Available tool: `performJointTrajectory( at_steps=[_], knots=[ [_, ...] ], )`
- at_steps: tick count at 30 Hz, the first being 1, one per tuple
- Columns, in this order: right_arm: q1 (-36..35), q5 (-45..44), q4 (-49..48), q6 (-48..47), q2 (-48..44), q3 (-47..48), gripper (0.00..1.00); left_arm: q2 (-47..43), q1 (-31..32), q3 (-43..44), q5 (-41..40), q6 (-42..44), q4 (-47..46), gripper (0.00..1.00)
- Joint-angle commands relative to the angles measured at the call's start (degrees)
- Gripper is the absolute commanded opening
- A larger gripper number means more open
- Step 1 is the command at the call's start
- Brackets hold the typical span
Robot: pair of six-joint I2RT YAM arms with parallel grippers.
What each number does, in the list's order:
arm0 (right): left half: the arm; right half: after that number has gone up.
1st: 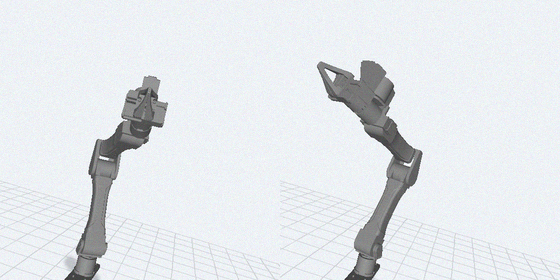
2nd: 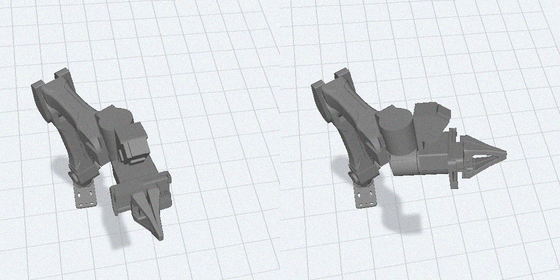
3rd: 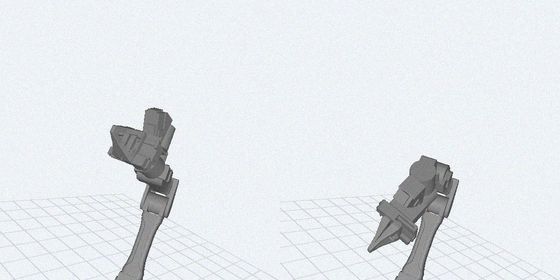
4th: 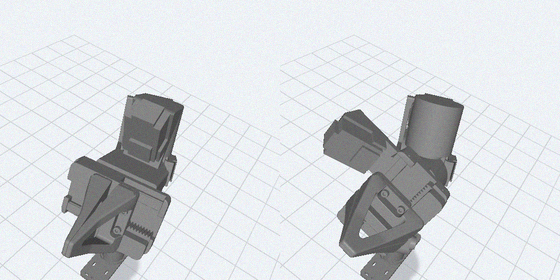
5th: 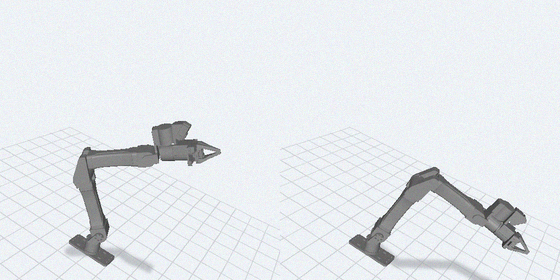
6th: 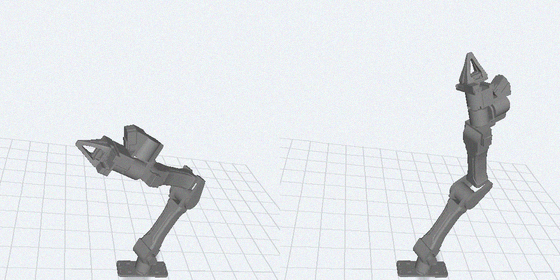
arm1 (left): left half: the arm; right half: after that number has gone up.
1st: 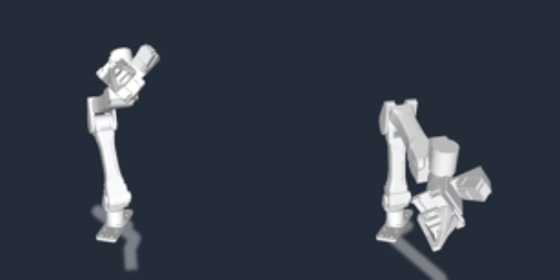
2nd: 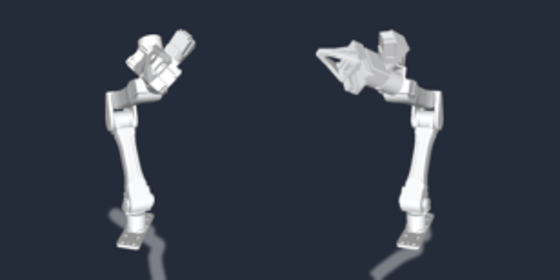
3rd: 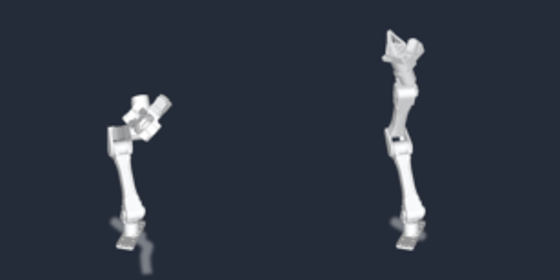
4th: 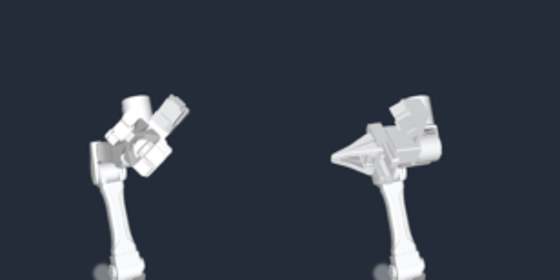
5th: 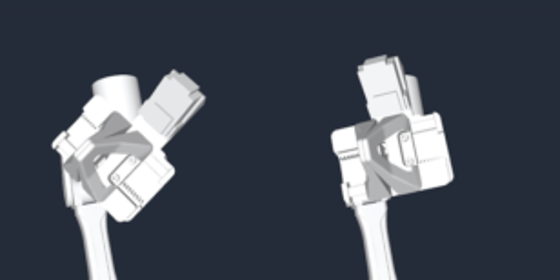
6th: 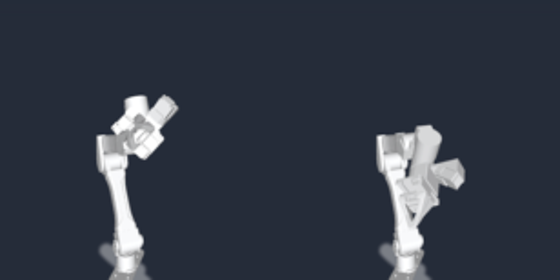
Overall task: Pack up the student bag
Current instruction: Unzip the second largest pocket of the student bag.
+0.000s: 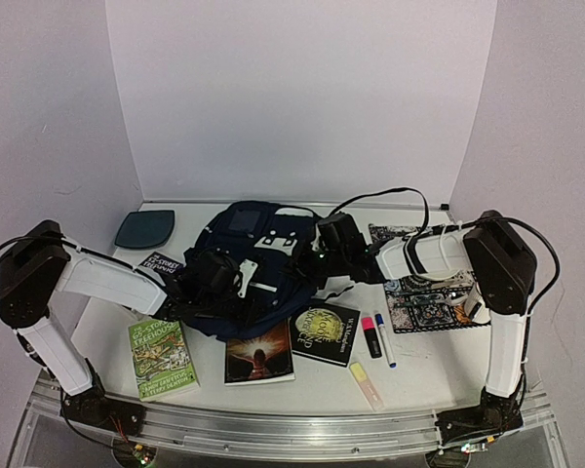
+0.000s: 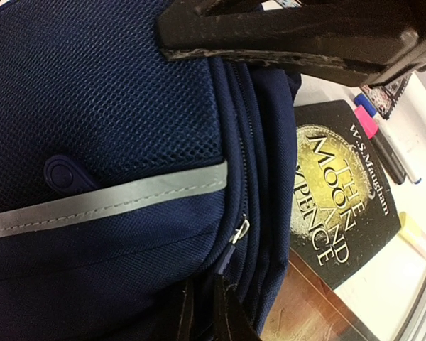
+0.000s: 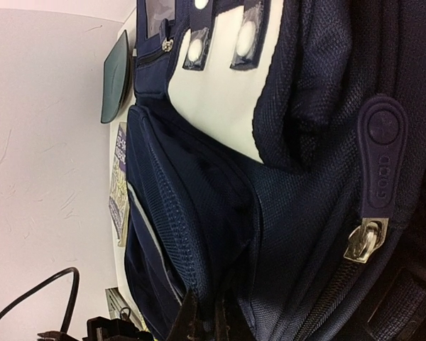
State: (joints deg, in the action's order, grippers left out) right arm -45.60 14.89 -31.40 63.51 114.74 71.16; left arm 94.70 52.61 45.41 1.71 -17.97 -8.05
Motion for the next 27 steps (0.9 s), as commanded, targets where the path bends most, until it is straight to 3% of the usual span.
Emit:
performJointTrajectory(
  at_steps=[1,9,21,27],
  knots=[
    [-1.35,3.76,-6.81,0.28,-3.71,2.13,0.00,1.10,0.91,0.91,2.01,0.54,1.29,0.02],
    [2.09,3.18,-4.46,-2.28,-4.54,1.59,0.00,-4.69,0.91,-2.18,-0.99,0.40,4.38,0.00],
    [9.23,3.24,5.25,-10.49,-5.80,3.00,0.00,-10.82,0.51,-4.33,-13.48,-1.41,17.14,0.00],
    [11.58,3.75,11.85,-16.06,-2.71,9.17,0.00,-16.27,-4.15,-6.42,-15.39,-2.34,22.28,0.00]
  ],
)
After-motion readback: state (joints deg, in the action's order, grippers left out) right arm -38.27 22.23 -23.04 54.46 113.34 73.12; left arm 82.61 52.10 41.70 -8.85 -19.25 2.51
